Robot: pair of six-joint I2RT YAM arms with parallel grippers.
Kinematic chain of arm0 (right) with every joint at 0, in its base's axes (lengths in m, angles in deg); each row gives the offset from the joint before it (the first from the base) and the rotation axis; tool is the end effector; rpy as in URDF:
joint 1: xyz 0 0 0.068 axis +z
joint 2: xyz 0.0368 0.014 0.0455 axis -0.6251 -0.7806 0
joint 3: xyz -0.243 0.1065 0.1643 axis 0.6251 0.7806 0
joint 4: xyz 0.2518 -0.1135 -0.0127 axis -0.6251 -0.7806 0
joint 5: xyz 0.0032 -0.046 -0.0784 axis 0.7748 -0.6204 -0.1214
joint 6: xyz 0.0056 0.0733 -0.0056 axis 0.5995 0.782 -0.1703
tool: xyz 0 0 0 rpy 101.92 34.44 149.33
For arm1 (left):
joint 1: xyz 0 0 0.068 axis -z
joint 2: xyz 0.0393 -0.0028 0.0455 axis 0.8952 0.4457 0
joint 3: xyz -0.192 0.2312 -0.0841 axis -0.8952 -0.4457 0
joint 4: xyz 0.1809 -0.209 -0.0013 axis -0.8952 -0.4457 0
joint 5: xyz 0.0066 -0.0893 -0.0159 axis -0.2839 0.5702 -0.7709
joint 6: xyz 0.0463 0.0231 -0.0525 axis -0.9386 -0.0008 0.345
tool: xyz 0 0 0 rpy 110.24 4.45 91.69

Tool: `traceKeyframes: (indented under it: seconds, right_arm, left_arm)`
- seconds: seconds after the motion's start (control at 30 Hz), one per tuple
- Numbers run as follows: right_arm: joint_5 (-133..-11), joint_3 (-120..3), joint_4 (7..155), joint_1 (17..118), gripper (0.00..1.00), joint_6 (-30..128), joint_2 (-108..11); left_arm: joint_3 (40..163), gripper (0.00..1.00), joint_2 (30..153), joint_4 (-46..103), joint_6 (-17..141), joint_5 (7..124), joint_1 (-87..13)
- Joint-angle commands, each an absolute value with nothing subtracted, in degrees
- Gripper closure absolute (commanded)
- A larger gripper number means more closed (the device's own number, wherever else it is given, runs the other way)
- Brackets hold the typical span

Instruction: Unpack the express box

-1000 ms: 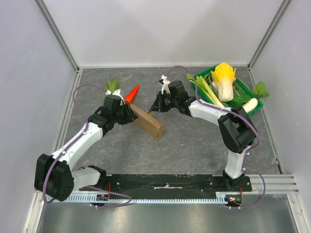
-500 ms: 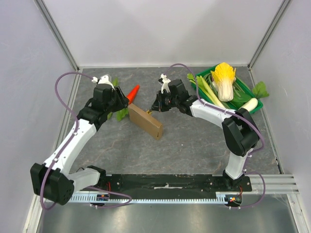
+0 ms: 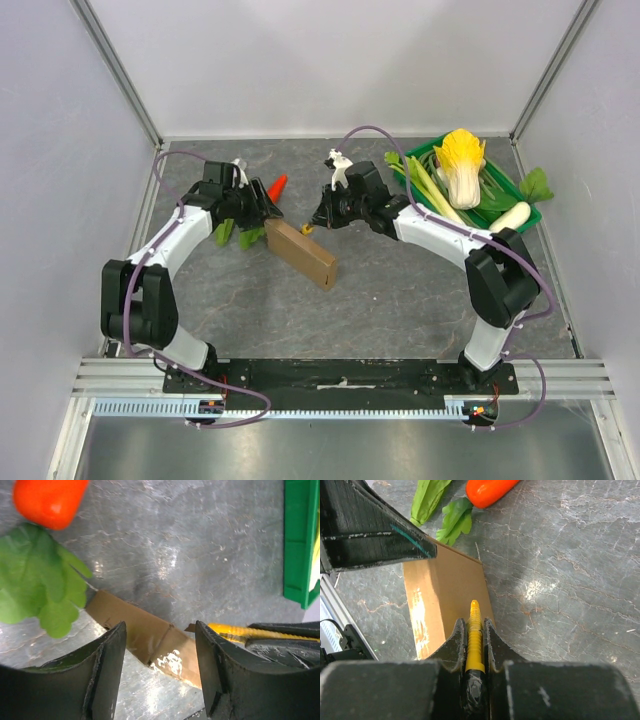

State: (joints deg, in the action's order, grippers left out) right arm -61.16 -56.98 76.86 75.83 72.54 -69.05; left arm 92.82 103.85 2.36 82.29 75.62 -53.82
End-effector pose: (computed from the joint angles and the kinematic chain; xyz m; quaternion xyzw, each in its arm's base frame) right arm 0.3488 0.2894 0.2728 -0.1300 0.8573 0.3850 0.3161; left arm 0.3507 -0.0798 0.2664 -0.1208 0.9161 -0.2645 0.2760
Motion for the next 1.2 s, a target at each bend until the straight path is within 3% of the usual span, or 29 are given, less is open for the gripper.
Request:
traceKeyframes:
  seconds: [0.0, 0.27, 0.5, 0.8, 1.17]
  right_arm:
    - [-63.4, -59.3, 76.3, 76.4, 1.00, 71.0, -65.6]
    - [-65.2, -59.3, 74.7, 76.8, 1.00, 70.2, -64.6]
    - [-72.7, -60.4, 70.1, 78.6, 1.00, 64.6, -56.4]
    - [-77.9, -52.4, 67.7, 91.1, 1.00, 52.8, -44.5]
    - [-89.8, -41.5, 69.9, 100.6, 1.00, 49.2, -47.9]
  left_arm:
    - [93.4, 0.37, 104.7, 3.2, 80.4, 85.1, -53.8]
    - [90.5, 0.39, 104.5, 4.1, 80.1, 88.1, -53.8]
    - [90.1, 0.41, 105.1, 0.1, 80.3, 85.4, -53.8]
    - [90.4, 0.42, 105.3, -2.1, 79.7, 84.4, -53.7]
    - [91.6, 0.42, 106.1, -4.6, 78.9, 85.2, -53.8]
